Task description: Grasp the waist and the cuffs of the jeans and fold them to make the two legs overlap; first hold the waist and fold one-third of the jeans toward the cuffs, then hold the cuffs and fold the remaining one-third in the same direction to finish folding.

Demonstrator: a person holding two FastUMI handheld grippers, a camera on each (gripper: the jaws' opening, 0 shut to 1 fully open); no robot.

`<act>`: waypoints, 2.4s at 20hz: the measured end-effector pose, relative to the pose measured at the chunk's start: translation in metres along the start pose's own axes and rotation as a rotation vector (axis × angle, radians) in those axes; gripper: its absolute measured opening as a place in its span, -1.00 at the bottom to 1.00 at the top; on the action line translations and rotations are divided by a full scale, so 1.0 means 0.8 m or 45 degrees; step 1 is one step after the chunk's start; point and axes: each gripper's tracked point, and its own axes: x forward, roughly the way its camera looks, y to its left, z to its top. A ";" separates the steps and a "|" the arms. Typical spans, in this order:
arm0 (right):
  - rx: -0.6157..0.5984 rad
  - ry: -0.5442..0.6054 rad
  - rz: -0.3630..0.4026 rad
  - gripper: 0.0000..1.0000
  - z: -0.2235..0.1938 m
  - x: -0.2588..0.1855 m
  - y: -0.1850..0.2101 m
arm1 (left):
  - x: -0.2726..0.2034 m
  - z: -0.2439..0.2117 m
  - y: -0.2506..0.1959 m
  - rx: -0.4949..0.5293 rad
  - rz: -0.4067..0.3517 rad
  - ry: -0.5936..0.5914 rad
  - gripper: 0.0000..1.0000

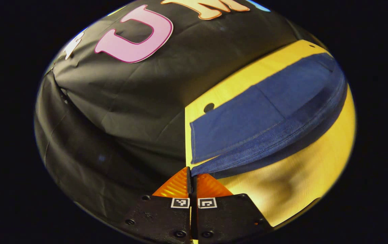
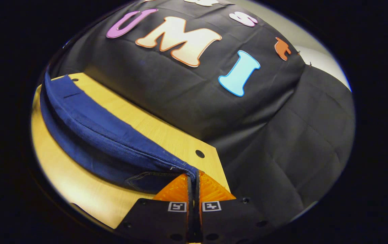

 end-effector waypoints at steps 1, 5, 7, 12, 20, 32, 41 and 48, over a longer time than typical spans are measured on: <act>0.018 0.002 -0.019 -0.98 0.011 0.017 0.005 | -0.006 0.004 0.004 -0.023 -0.007 -0.005 -1.00; 0.057 0.025 -0.076 -0.96 0.028 0.074 0.018 | -0.010 0.004 0.006 -0.013 -0.055 -0.045 -1.00; 0.060 0.047 -0.077 -0.96 0.027 0.101 0.028 | -0.006 -0.002 0.004 0.004 -0.086 -0.051 -1.00; -0.014 0.146 -0.032 -0.96 0.009 0.166 0.063 | -0.006 -0.002 0.000 0.055 -0.193 0.002 -1.00; 0.162 0.237 -0.093 0.38 -0.020 0.201 0.083 | -0.026 0.020 -0.002 -0.127 -0.301 -0.090 -0.38; 0.999 0.343 -0.253 1.00 -0.125 0.151 -0.037 | -0.141 0.129 0.058 -0.747 -0.337 -0.631 0.89; 1.210 0.561 -0.142 0.53 -0.223 0.179 -0.007 | -0.129 0.122 0.058 -0.787 -0.279 -0.618 0.89; 1.175 0.399 -0.094 -0.91 -0.167 0.191 -0.038 | -0.131 0.106 0.056 -0.852 -0.279 -0.579 0.89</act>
